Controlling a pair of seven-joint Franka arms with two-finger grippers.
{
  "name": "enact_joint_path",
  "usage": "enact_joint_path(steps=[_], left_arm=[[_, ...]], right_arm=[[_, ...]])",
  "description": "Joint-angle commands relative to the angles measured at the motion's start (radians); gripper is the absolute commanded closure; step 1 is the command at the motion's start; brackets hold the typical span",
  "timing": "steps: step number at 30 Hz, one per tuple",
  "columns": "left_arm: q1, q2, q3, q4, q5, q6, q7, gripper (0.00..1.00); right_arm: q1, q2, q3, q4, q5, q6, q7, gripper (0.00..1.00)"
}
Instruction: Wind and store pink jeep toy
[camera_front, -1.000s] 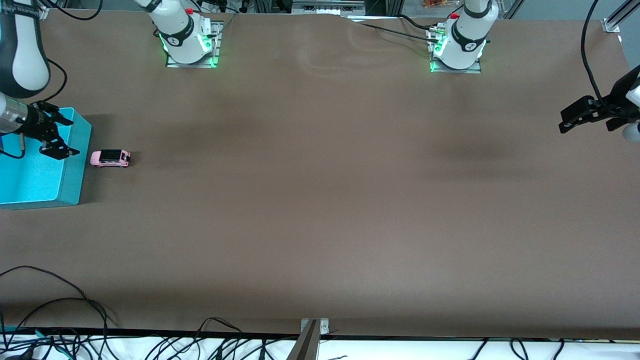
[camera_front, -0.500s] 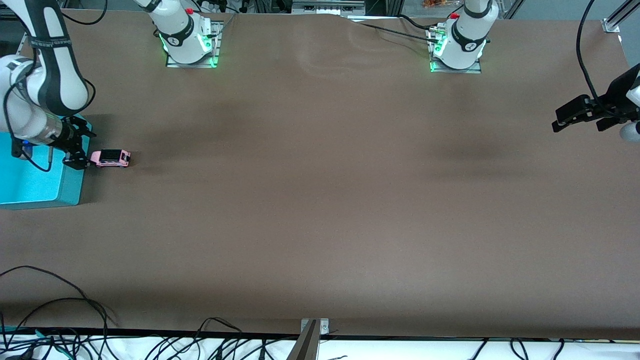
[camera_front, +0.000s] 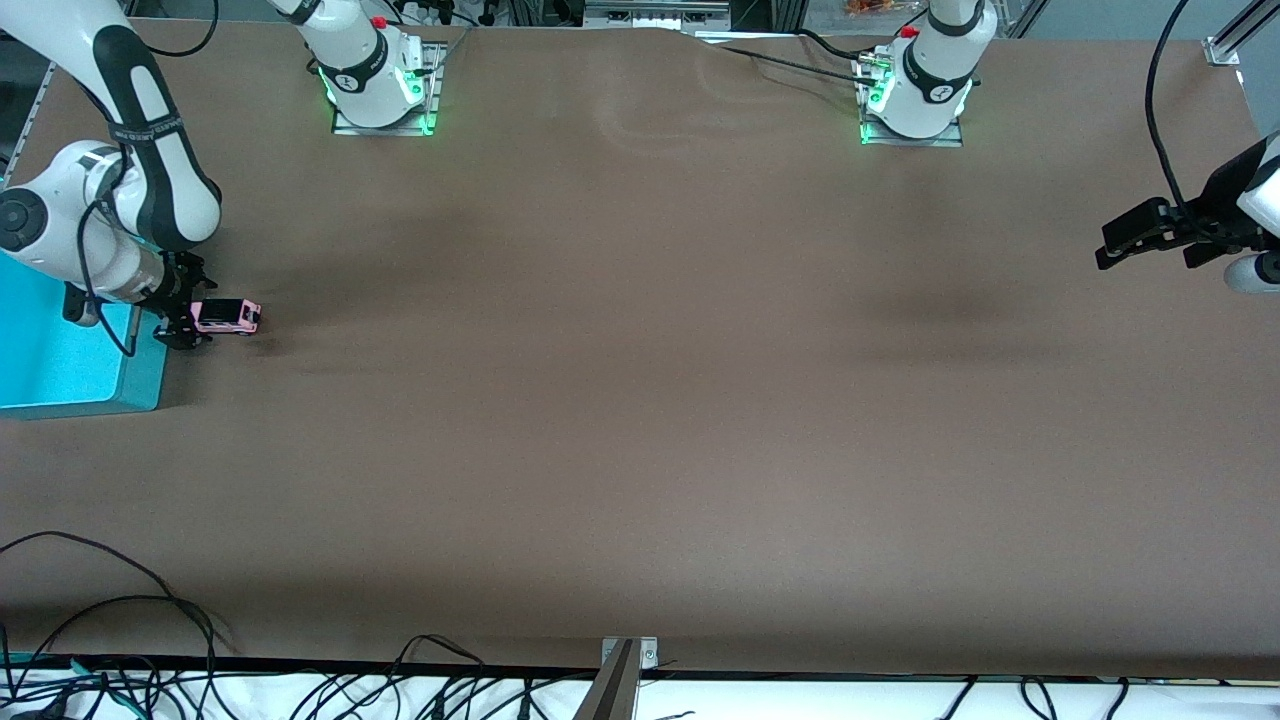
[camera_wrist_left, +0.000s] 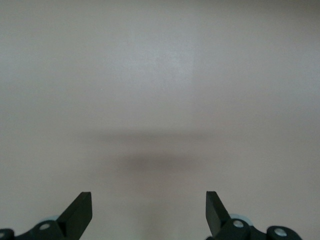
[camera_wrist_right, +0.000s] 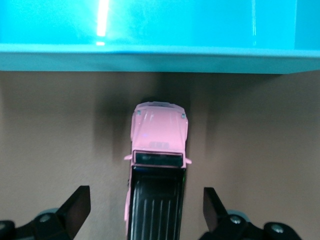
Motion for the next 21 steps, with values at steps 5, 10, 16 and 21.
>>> enact_joint_path(steps=[5, 10, 16, 21], left_arm=[[-0.008, 0.016, 0.009, 0.034, -0.015, -0.012, 0.028, 0.0], [-0.008, 0.016, 0.006, 0.036, -0.014, -0.012, 0.026, 0.0], [-0.008, 0.03, 0.008, 0.054, -0.012, -0.01, 0.028, 0.0], [-0.005, 0.033, 0.009, 0.062, -0.012, -0.01, 0.026, 0.0]], right_arm=[[-0.006, 0.019, 0.0, -0.077, -0.005, 0.094, 0.018, 0.01], [-0.012, 0.022, -0.002, -0.074, -0.002, 0.104, 0.059, 0.43], [-0.012, 0.013, 0.0, -0.071, -0.001, 0.114, 0.088, 0.78], [-0.003, -0.013, 0.006, -0.056, -0.004, 0.109, 0.176, 0.81]])
